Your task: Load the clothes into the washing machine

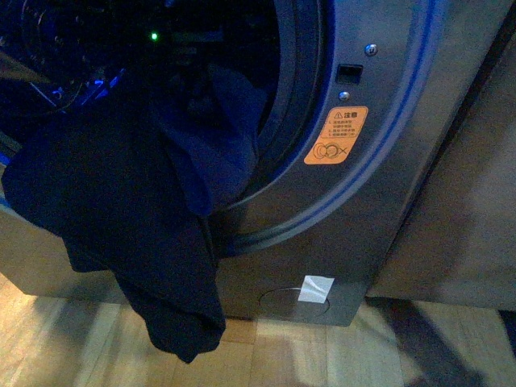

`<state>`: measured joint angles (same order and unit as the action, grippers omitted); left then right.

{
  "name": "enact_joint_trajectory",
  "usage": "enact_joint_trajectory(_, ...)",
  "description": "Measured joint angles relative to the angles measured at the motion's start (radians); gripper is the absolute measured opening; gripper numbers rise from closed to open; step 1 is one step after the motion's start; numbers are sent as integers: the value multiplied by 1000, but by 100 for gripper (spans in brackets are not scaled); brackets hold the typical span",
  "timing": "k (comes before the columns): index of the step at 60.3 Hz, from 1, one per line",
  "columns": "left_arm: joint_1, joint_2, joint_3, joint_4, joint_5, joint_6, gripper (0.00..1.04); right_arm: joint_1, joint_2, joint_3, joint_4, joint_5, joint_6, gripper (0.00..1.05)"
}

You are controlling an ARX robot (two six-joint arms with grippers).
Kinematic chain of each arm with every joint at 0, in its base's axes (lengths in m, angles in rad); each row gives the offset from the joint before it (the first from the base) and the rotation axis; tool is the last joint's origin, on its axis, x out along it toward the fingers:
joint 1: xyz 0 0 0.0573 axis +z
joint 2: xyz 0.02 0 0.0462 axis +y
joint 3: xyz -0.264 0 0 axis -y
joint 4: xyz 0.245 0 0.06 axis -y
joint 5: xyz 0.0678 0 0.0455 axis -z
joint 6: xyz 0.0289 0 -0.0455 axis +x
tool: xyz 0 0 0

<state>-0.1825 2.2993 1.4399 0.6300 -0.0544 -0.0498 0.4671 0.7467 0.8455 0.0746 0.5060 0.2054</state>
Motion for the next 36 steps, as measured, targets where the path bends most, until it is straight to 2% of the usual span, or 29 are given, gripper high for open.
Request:
enact_joint_trajectory(4, 0, 24, 55, -27, -11, 3, 5, -1, 0, 1, -5, -8, -2, 97)
enact_joint_trajectory(8, 0, 53, 122, -51, -30, 9, 5, -35, -24, 0, -147, -90, -84, 84)
enact_joint_trajectory(10, 0, 61, 137, -57, -34, 12, 5, -46, -38, -19, -158, -103, -112, 81)
enact_joint_trajectory(20, -1, 114, 237, -68, -81, 44, 5, -153, -167, -236, -93, -204, -183, 51)
enact_joint_trajectory(23, -1, 127, 258, -68, -97, 51, 5, -171, -188, -270, -79, -220, -187, 45)
enact_joint_trajectory(27, -2, 154, 302, -69, -133, 63, 5, -218, -244, -365, -43, -270, -195, 29)
enact_joint_trajectory(34, 1, 180, 357, -90, -153, 73, 5, -254, -286, -438, -19, -304, -199, 15)
enact_joint_trajectory(36, 2, 188, 382, -103, -155, 73, 5, -270, -304, -469, -9, -320, -200, 8)
